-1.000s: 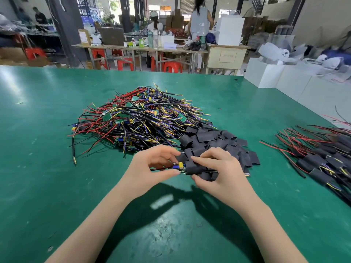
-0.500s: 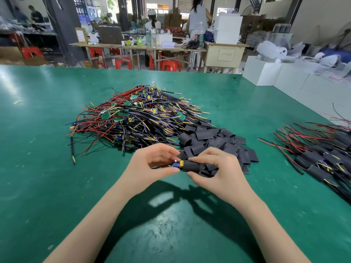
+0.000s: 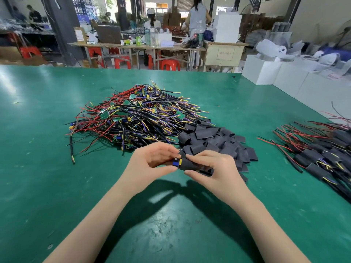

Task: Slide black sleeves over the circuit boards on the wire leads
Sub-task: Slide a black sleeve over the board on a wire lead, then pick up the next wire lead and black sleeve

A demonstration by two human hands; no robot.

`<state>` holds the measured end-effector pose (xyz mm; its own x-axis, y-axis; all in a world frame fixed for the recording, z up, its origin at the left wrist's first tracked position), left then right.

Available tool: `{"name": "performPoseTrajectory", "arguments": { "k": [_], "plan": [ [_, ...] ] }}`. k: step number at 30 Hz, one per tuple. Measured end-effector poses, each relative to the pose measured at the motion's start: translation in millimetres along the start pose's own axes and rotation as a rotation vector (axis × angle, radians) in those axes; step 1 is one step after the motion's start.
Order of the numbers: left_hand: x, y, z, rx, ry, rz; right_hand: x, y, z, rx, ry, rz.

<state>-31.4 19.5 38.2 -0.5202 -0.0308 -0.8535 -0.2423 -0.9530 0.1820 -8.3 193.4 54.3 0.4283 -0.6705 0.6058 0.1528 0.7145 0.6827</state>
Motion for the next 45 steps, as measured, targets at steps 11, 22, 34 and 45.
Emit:
{"name": "performPoseTrajectory", "arguments": {
  "k": [11,22,34,45],
  "plan": [
    [4,5,-1,-0.033,0.030,0.076,3,-1,-2,-0.056,0.018,0.030],
    [2,26,4,-0.083,-0.061,0.435,-20,39,6,-0.187,-0.209,-0.049],
    [52,94,-12,-0.551,0.373,0.759,-134,114,-43,-0.209,-1.116,-0.555],
    [53,106,-11,-0.641,0.332,0.685,-112,73,-19,0.078,-0.835,-0.364]
  ]
}}
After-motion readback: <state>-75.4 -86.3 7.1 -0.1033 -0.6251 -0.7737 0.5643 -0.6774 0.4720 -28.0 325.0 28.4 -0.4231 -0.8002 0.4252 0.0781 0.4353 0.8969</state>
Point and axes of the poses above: each hand's wrist, its own z-axis towards the middle knuckle, its own y-axis out of the back of the hand, x = y × z, the point moved 6 cm from there along z, towards the middle knuckle, and after that the axes turned 9 degrees about -y, right-handed, at the moved point
